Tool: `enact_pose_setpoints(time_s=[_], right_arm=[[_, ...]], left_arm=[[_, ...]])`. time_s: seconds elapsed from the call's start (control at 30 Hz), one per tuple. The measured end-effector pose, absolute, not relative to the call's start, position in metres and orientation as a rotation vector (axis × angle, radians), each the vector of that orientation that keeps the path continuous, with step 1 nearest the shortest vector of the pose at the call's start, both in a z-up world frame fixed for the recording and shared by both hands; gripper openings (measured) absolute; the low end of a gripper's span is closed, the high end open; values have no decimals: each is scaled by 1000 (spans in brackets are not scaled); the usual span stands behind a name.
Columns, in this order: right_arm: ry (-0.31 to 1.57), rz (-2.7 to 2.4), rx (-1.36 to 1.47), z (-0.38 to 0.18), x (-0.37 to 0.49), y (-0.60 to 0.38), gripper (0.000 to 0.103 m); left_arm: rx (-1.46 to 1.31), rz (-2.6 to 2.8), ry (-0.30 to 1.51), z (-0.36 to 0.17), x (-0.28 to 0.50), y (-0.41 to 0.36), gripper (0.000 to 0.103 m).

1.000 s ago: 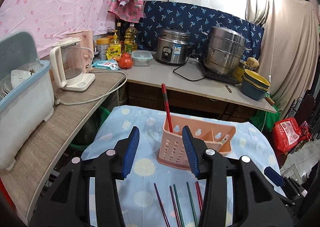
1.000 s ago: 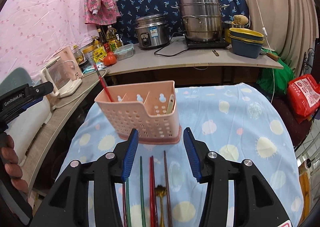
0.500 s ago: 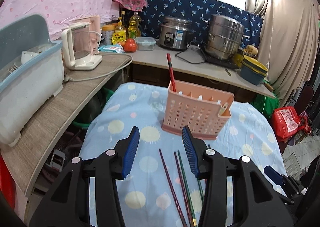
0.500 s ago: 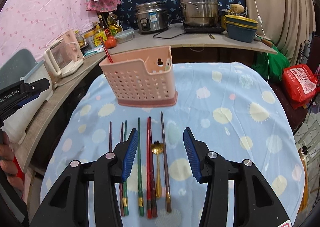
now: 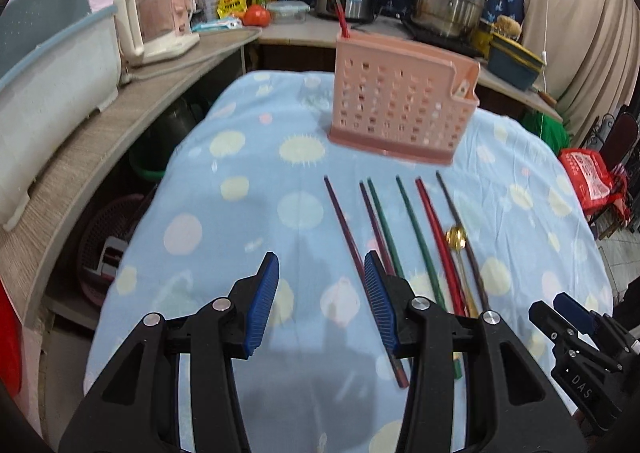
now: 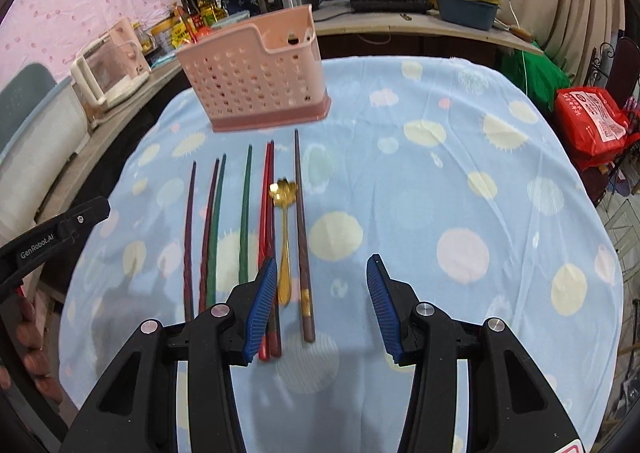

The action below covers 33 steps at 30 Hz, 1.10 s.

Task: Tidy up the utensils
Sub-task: 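Move both open tools back down to the remaining chopsticks, then grasp the dark brown chopstick with the right tool while the left tool grasps a dark red chopstick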

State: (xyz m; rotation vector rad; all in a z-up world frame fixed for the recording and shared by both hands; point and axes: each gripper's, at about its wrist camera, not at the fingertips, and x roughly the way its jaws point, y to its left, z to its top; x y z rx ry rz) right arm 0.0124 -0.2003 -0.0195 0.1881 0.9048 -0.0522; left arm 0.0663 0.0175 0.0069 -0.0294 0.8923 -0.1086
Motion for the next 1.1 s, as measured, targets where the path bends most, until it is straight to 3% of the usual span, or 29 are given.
enact_pose_setpoints(time_s=[0.37,0.6,0.77,0.93,1.1], right_arm=[[962,-34,165,-49,5,-189,36],[982,-30,148,-58,14,-185,24],[995,-26,142,-66,19,-183,21],[997,-35,131,-71,22,-184,9],[997,-35,140,-71,22,-188,8]], left_arm=[[-23,-117,979,-36,46,10,42],[-22,-110,993,-44,41,9,42],[-41,-124,1006,-46,41,9,42],[-50,-151,1023,-50,39,3,42],[-43,-188,1032,-52,39,-9,43]])
